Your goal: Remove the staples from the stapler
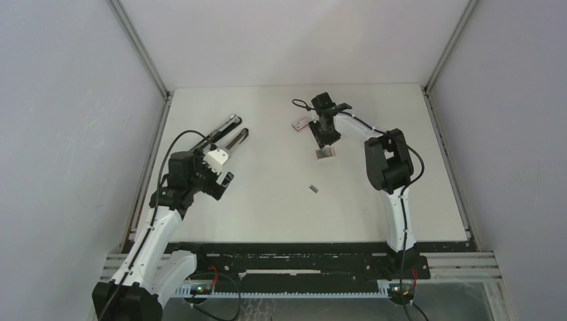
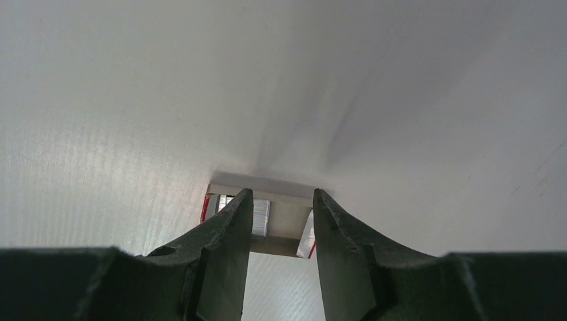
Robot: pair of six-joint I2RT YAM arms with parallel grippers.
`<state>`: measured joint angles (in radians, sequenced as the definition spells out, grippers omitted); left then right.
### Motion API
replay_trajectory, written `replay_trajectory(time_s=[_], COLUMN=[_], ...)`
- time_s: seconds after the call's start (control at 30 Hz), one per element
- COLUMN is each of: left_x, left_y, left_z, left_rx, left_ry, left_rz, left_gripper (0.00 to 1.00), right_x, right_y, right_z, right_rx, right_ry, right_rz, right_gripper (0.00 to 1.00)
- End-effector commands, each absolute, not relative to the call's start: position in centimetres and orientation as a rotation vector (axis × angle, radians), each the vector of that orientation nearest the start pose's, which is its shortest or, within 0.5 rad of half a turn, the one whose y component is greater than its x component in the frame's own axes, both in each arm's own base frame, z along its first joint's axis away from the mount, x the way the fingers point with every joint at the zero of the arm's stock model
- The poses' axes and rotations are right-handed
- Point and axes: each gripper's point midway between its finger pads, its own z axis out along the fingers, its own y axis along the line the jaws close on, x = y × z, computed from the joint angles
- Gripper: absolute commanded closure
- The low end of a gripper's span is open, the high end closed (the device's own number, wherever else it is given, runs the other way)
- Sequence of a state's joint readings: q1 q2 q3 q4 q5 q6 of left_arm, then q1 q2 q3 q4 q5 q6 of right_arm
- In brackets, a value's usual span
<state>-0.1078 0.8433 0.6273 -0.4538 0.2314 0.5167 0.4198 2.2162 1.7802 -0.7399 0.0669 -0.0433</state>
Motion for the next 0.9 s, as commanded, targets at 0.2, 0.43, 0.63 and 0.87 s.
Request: replay_trajectory(time_s=[0.2, 0.43, 0.63, 0.87], left_x=[26.9, 26.9, 26.9, 26.8], left_y=[-4.7, -4.7, -4.6, -4.7], left_z=[13.4, 13.5, 13.6, 13.7], left_rx=[0.804, 0.803, 0.8, 0.801], left_ry=[2.044, 2.044, 2.041, 2.036], left_rz=[-0.013, -0.011, -0.007, -0.009], left_gripper=[0.0, 0.0, 0.0, 0.0], right_x=[45.6, 45.5, 43.6, 39.9], right_y=[18.5, 18.3, 18.9, 19.9], right_z=[5.6, 9.9, 11.4, 10.6], right_rx=[-0.593, -0.576, -0.681, -0.885], right_ry=[2.611, 2.55, 2.526, 2.51], right_rz=[0.023, 0.088, 0.143, 0.185], right_gripper=[0.61, 0.55, 0.51, 0.5])
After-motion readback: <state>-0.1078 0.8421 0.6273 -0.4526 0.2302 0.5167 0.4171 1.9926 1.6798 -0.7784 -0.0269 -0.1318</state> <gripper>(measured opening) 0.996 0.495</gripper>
